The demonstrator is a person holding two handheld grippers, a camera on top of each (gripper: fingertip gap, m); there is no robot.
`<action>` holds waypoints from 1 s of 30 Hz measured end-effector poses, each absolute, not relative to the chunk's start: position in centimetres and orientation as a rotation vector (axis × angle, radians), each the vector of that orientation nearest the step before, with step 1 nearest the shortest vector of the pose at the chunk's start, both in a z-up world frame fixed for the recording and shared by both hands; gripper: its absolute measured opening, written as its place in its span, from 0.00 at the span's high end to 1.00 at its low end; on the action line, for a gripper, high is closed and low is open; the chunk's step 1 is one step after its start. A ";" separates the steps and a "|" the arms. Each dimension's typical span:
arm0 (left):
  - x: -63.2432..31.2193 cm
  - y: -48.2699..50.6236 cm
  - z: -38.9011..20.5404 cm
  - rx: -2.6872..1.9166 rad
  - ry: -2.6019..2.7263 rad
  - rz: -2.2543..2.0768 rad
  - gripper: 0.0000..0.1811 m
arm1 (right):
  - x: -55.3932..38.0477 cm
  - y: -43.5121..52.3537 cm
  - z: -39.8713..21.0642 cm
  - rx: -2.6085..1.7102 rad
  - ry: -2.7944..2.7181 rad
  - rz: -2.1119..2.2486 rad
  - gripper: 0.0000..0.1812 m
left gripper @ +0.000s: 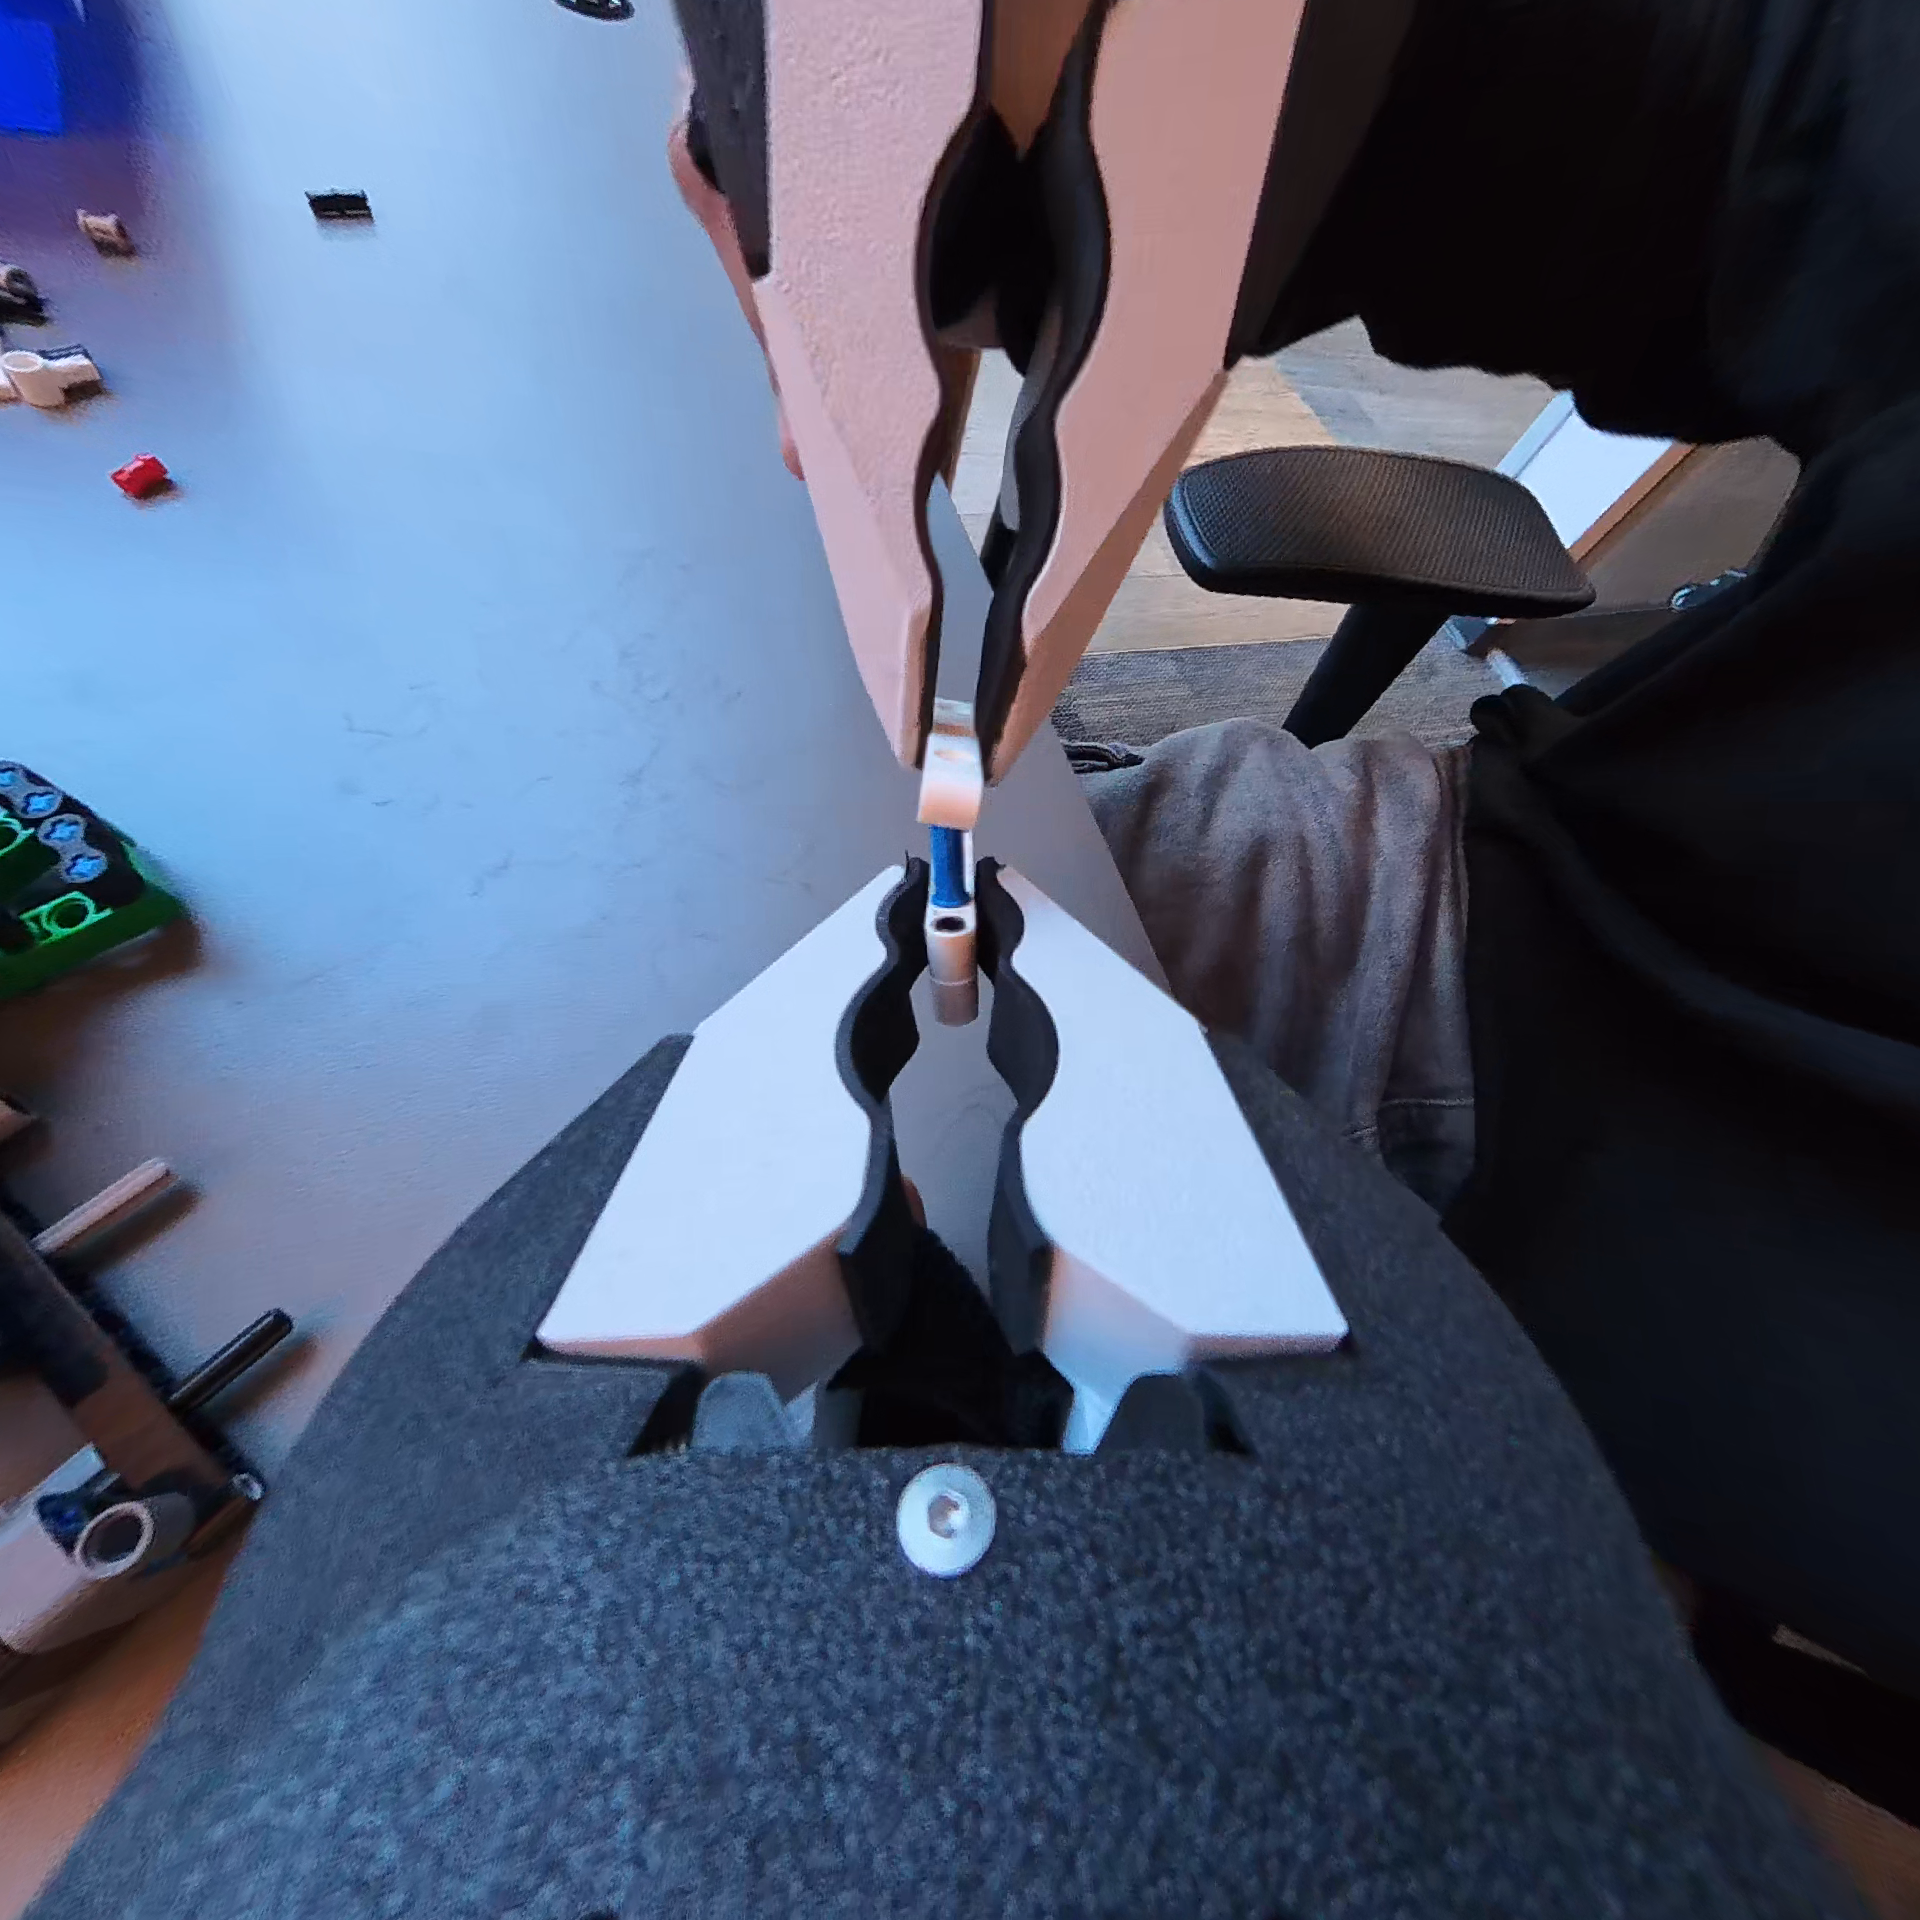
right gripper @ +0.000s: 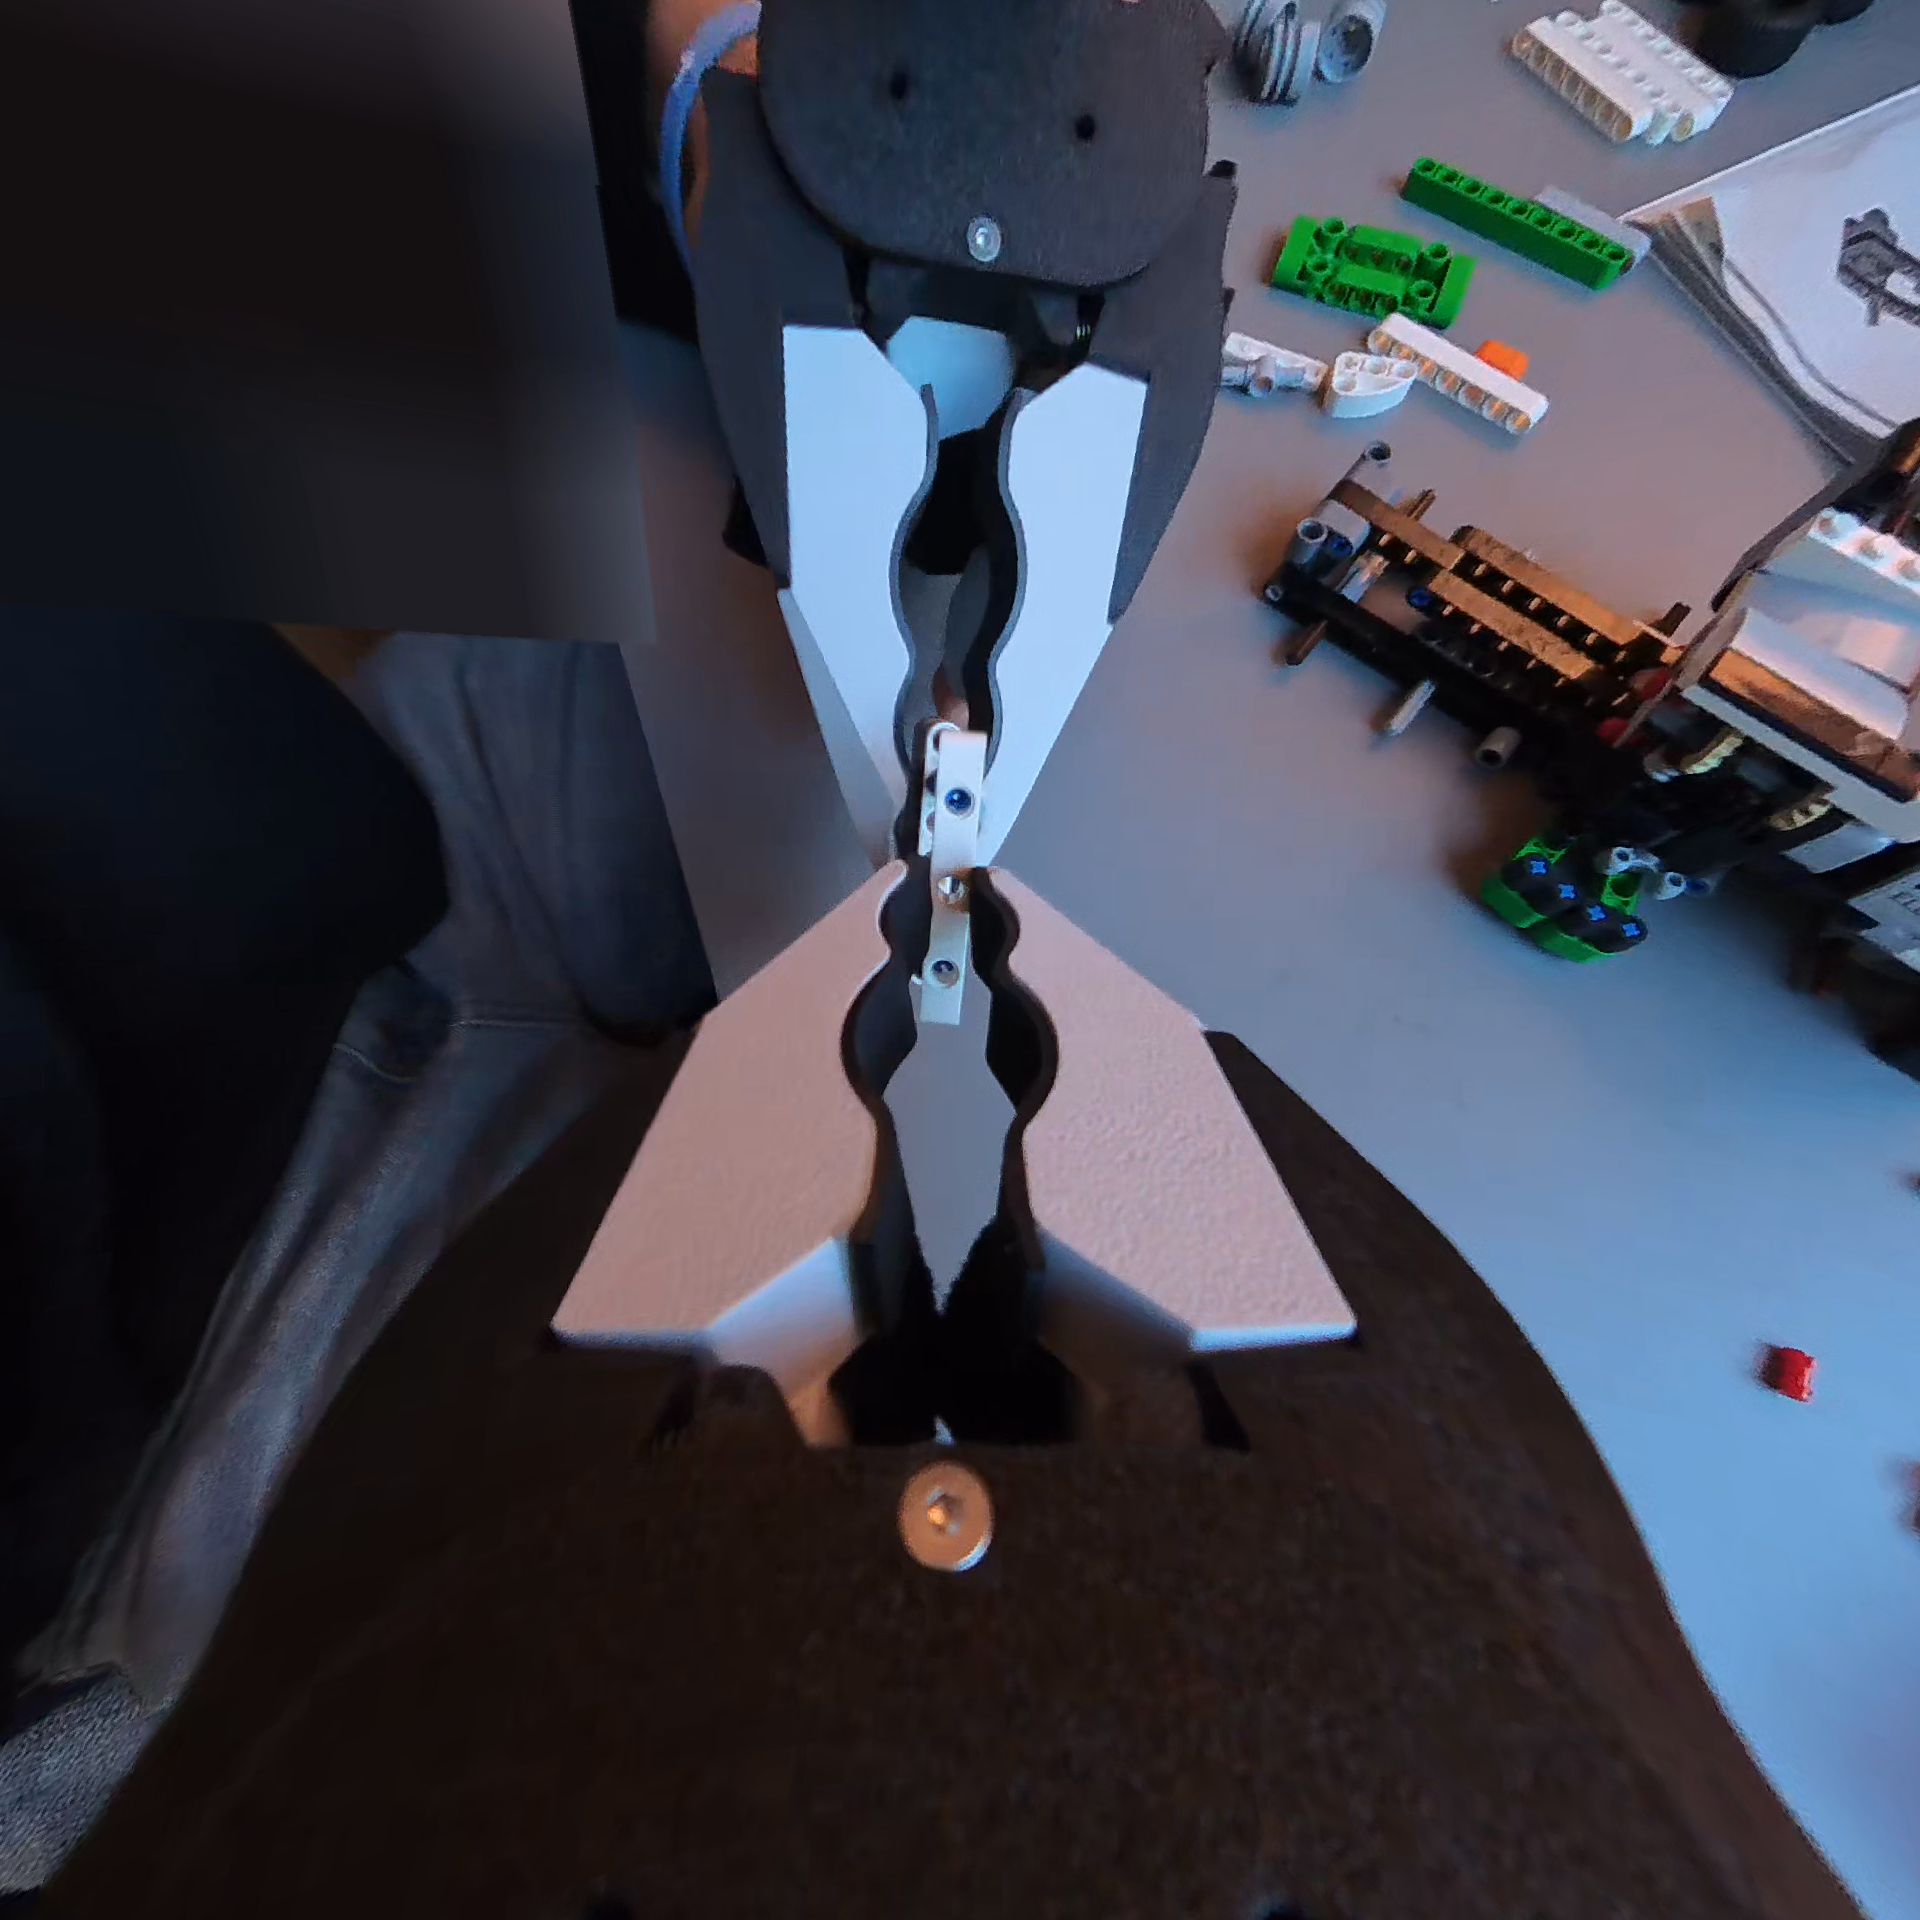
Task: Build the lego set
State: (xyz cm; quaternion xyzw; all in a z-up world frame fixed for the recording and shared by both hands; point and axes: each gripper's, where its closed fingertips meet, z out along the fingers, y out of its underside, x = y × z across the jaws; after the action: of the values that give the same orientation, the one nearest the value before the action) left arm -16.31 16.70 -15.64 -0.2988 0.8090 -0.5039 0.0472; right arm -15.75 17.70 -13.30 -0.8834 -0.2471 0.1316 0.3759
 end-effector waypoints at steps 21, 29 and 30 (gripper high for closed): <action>-16.3 16.7 -15.8 -0.926 2.472 -1.527 0.97 | -16.1 17.7 -13.3 -2.343 -0.669 0.374 0.97; -16.4 16.5 -16.4 -0.903 2.495 -1.454 0.97 | -16.5 17.4 -13.9 -2.339 -0.601 0.590 0.97; -16.4 16.6 -16.3 -0.908 2.491 -1.461 0.97 | -16.4 17.5 -13.9 -2.339 -0.612 0.556 0.97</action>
State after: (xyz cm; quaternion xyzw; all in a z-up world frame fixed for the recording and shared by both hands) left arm -16.37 16.56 -16.32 -0.2995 0.8215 -0.4819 0.0571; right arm -16.41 17.45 -13.89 -0.8918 -0.2334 0.2122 0.3242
